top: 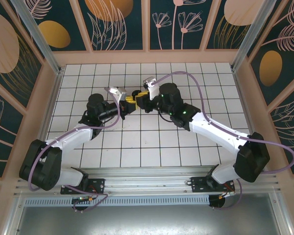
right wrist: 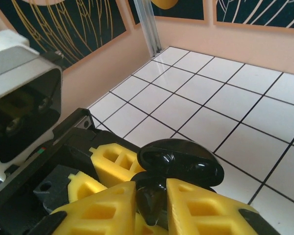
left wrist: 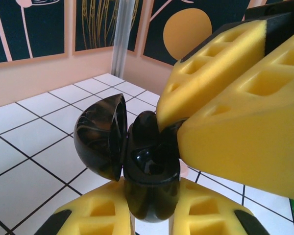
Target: Insert the wireless bluetooth earbuds into the charging case
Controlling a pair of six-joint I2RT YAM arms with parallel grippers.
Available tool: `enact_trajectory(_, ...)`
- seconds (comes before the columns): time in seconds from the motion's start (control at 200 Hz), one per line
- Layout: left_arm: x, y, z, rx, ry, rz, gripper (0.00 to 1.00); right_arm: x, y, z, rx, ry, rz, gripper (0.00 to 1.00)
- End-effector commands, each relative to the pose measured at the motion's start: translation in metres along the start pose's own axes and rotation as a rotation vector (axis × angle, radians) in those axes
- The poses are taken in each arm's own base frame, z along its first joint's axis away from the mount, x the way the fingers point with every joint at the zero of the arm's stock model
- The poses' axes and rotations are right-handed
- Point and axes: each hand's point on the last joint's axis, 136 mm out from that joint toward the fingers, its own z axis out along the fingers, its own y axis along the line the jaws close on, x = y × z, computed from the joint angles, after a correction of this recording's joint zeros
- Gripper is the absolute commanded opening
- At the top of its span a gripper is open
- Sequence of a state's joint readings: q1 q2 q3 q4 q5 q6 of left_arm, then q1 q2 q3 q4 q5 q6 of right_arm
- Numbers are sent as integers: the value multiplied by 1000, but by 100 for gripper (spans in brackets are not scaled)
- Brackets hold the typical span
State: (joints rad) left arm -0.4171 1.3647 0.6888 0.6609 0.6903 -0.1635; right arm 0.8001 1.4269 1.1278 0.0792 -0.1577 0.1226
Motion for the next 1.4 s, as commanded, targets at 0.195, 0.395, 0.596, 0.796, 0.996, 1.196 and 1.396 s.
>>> enact_trajectory(0.195,-36,-10,-7,9,-88,112,1,-1,-1,2,-46,14,91,38)
enact_trajectory(0.395,-33,-11,-6,18,-83,107,1,-12,2,-1,-105,-9,140,49)
enact_trajectory(0.596,-31,-11,-7,16,-76,102,1,-21,7,-4,-150,-26,155,55)
enact_trajectory(0.796,-30,-10,-7,13,-72,106,1,-35,9,-15,-177,-59,174,57)
enact_trajectory(0.996,-31,-9,-6,14,-70,107,1,-46,7,-28,-199,-85,209,57)
enact_trajectory(1.196,-30,-10,-6,19,-69,108,1,-50,2,-42,-242,-98,269,48)
enact_trajectory(1.396,-32,-11,-6,24,-73,108,1,-40,-5,-45,-300,-67,355,32)
